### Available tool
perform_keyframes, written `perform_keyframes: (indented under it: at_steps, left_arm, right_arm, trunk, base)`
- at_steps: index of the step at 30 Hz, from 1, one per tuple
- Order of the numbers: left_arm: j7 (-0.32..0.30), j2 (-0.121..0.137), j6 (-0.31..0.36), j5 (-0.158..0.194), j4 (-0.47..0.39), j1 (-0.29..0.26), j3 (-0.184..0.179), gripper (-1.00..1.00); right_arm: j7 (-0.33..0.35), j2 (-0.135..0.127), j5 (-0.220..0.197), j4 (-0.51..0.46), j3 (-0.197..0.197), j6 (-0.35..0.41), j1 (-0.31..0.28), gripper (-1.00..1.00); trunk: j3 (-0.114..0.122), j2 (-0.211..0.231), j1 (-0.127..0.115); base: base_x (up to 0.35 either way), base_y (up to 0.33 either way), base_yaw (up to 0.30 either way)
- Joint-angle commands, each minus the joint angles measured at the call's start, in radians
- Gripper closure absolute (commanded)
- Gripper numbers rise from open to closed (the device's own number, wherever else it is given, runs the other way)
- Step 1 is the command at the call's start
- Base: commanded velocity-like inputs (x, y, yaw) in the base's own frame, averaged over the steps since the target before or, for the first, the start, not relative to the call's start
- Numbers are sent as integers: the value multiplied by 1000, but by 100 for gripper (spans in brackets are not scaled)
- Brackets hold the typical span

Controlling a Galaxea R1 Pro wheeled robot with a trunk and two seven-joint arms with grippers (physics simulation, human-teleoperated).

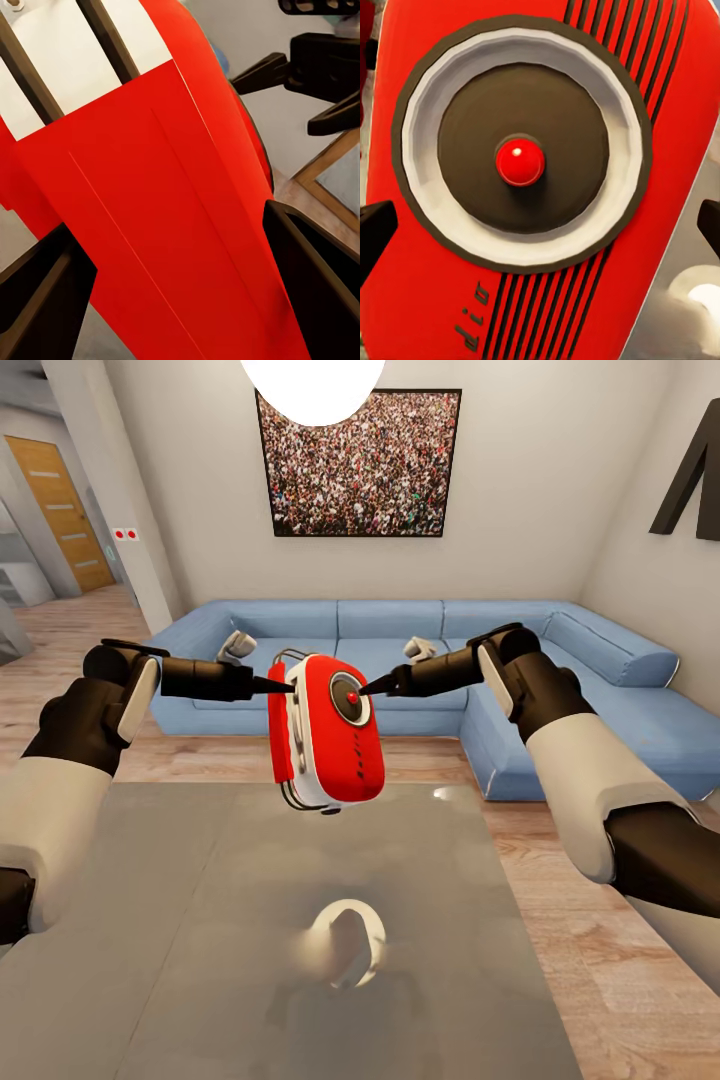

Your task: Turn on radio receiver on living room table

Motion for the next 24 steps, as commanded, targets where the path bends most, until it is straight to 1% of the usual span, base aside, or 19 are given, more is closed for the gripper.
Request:
perform_keyframes:
  at_steps: [1, 24]
  left_arm:
    - [0, 0, 4, 9, -1, 0, 1, 100]
    - [0, 0, 4, 9, 1, 1, 1, 100]
  right_arm:
    - [6, 0, 0, 0, 1, 0, 0, -100]
    - [27, -4, 0, -1, 6, -1, 0, -100]
  trunk:
    - [0, 0, 0]
    - [0, 0, 0]
  base:
    - [0, 0, 0]
    - [0, 0, 0]
